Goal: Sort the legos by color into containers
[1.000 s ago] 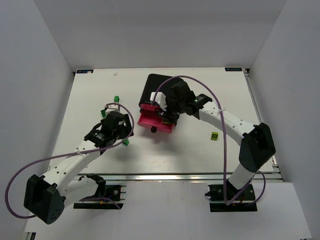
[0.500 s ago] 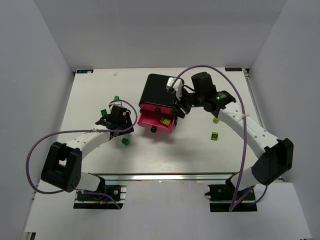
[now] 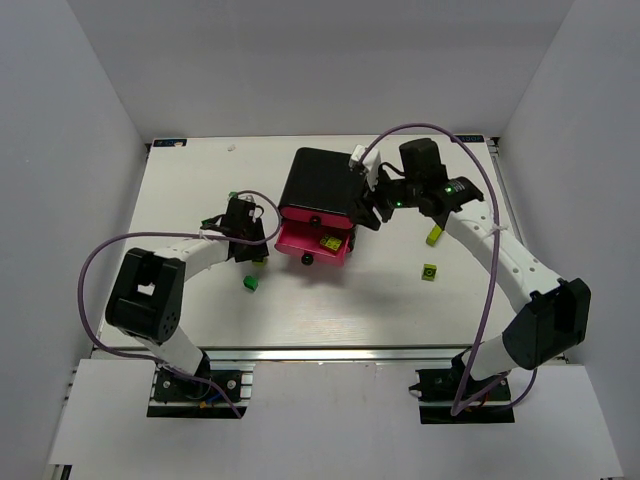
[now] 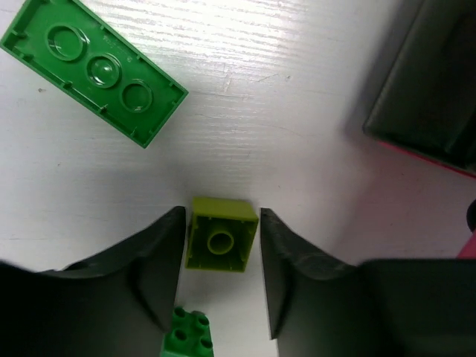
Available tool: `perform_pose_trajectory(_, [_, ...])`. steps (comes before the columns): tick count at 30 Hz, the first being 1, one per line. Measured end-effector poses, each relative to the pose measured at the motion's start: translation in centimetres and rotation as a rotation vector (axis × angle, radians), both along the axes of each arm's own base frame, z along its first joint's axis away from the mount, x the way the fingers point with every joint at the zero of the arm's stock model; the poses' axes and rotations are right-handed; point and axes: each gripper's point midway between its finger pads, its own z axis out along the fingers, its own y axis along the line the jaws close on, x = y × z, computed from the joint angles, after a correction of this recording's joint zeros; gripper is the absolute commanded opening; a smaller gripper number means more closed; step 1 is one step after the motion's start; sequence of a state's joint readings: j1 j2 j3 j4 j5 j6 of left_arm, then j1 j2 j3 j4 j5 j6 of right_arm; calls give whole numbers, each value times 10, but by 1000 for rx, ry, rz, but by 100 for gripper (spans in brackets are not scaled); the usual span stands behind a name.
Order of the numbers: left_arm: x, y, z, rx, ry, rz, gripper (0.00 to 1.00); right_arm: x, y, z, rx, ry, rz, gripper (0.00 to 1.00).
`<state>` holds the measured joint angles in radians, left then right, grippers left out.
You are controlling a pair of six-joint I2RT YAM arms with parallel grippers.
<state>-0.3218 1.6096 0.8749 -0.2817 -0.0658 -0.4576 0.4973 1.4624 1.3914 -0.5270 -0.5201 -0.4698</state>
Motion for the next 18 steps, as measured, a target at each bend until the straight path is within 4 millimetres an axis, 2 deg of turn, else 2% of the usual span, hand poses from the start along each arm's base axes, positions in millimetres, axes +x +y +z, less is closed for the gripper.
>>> perform_pose_trajectory(8, [-5, 7, 0, 16, 21, 22, 22, 10, -12, -1, 10, 20, -42, 62])
perform_pose_trajectory(11, [-8, 13, 13, 17, 6, 46, 20, 15, -17, 1, 20, 32, -80, 55])
perform_pose_trajectory(14, [-8, 16, 46, -9, -65, 69, 19, 24, -25, 2, 25, 44, -144, 31])
perform_pose_trajectory(15, [-6, 16, 62, -27, -103, 77, 19, 28, -28, 3, 28, 43, -170, 17])
perform_pose_trajectory(17, [0, 10, 98, -86, -190, 66, 19, 38, -37, 3, 34, 32, -228, 0])
perform_pose_trajectory(18, [4, 5, 115, -120, -230, 54, 18, 42, -41, 2, 38, 28, -257, 0])
